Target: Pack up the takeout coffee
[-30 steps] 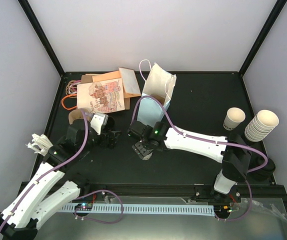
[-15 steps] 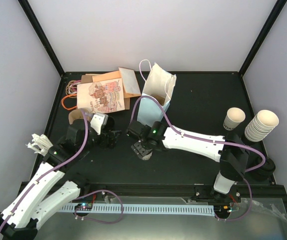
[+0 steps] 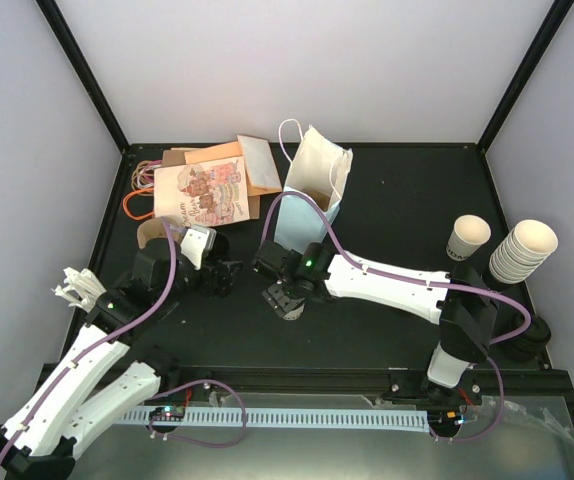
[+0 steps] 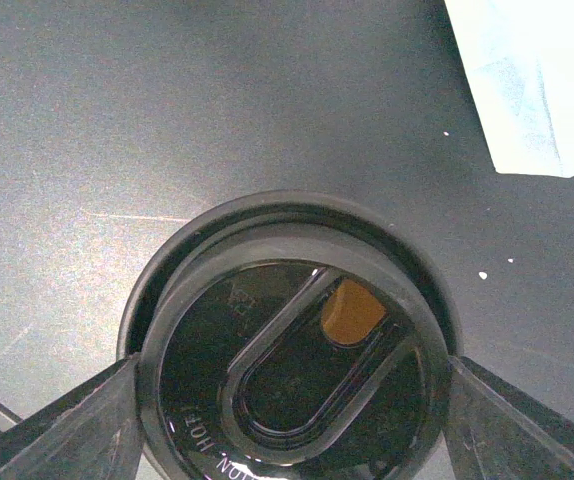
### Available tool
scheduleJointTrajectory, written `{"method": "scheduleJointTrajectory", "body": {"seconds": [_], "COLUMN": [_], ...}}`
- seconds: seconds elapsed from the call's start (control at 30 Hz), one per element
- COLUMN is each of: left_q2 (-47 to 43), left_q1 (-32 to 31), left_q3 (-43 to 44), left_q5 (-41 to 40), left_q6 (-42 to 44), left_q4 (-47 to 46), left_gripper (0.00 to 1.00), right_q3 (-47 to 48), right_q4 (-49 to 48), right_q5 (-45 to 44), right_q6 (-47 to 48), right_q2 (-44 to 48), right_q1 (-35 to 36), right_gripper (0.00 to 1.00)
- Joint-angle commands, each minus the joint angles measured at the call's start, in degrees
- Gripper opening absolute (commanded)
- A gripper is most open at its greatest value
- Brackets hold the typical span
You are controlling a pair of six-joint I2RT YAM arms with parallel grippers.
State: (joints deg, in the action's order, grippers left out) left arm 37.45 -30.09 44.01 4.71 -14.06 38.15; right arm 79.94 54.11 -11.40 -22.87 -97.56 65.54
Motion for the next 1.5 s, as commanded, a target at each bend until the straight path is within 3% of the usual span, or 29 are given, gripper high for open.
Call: {"method": "scheduleJointTrajectory", "body": {"seconds": [0.0, 0.3, 0.73, 1.13, 1.47], "left_q2": [-0.54, -0.46, -0.19, -1.53, 1.99], "left_q1": [0.07, 0.05, 0.06, 0.11, 0.1], "left_q3": [0.11, 0.09, 0.11, 0.4, 4.28], "left_q5": [-0.67, -0.63, -0.4, -4.92, -3.08], "left_q6": [0.18, 0.25, 0.35, -0.73, -3.06], "left_q4": [0.11, 0.04, -0.01, 0.86, -1.29], "left_gripper": [0.99, 0.99, 0.99, 0.99, 0.99], "right_q3": [-0.36, -0.31, 0.53, 1.76, 7.23], "right_q4": [0.41, 0.38, 0.98, 1.74, 2.95], "right_q5": [0.94, 1.17, 0.57, -0.86, -1.68], "right_q6": [-0.24, -0.07, 0.69, 3.03, 5.5], "right_q2": [-1.15, -1.53, 0.63, 7.94, 18.87], "right_q1": [0.11, 0.09, 0.12, 0.11, -0.08], "right_gripper": [0.8, 0.82, 0.75, 0.74, 0.74]}}
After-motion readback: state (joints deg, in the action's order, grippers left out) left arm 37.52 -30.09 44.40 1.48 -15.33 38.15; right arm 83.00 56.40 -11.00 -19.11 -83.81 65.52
